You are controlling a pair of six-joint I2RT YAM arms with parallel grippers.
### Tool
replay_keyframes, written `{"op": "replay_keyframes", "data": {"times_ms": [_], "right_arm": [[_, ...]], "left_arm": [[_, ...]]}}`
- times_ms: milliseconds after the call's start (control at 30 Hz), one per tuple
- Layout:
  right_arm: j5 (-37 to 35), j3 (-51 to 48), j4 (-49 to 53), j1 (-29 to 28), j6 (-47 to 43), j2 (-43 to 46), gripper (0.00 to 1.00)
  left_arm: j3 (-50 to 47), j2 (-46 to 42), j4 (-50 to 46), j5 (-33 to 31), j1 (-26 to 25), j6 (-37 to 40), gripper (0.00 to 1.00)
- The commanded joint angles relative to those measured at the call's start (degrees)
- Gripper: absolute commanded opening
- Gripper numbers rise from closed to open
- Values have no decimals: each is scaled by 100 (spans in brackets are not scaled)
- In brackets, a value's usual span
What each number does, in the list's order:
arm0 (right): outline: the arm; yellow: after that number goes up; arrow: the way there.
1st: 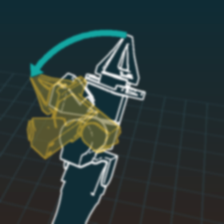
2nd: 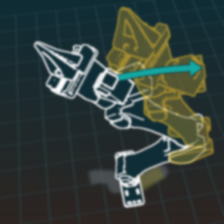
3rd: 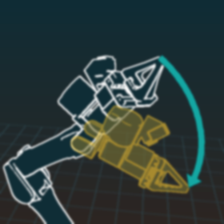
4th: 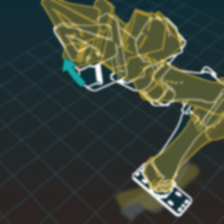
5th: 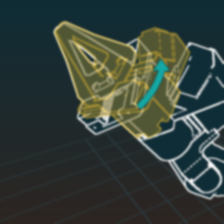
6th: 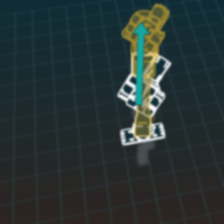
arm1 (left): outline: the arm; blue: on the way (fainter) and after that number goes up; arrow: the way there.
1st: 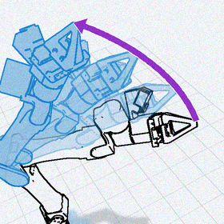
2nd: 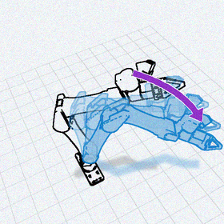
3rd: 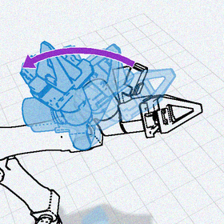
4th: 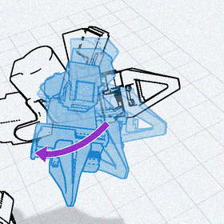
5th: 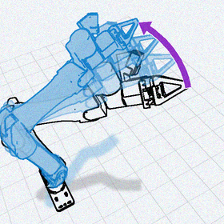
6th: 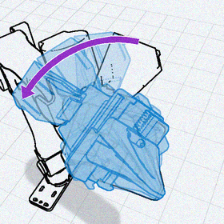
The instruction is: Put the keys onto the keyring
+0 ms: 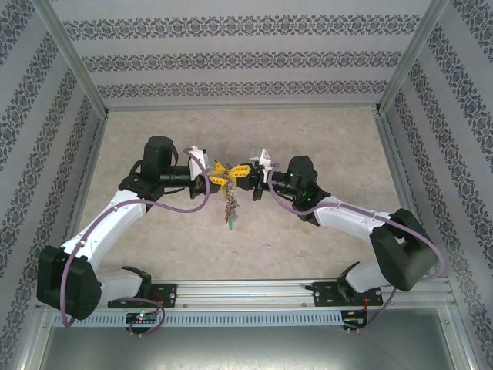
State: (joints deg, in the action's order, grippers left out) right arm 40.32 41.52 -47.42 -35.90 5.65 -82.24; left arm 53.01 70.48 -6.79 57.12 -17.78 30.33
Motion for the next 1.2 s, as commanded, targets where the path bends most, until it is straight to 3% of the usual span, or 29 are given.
{"op": "replay_keyframes", "data": {"times_ms": [0, 133, 267, 367, 600, 733, 867, 967, 1167], "right_arm": [[206, 287, -416, -42, -67, -29, 0], [278, 288, -394, -49, -79, -71, 0], [354, 269, 47, -36, -353, -18, 0], [972, 459, 577, 114, -515, -104, 2], [1759, 921, 2360, 379, -2027, -24, 35], [1649, 1211, 3258, 521, -2709, 34, 39], [1599, 1417, 3964, 462, -3282, -68, 39], [1309, 1413, 4069, 294, -3582, -125, 44], [824, 1484, 4118, 54, -3804, -240, 42]], "left_arm": [[183, 52, -86, 269, 5, 101, 26], [236, 141, -316, -50, 9, 218, 0], [278, 159, -489, -254, 6, 344, 0], [366, 131, -797, -457, -14, 570, 0], [633, 131, -1801, -1016, -215, 1631, 0], [861, 181, -2285, -1470, -377, 1980, 0], [884, 142, -2357, -1483, -390, 2063, 0], [942, 158, -2494, -1390, -405, 2129, 0], [1096, 273, -2671, -1301, -480, 2199, 0]]}}
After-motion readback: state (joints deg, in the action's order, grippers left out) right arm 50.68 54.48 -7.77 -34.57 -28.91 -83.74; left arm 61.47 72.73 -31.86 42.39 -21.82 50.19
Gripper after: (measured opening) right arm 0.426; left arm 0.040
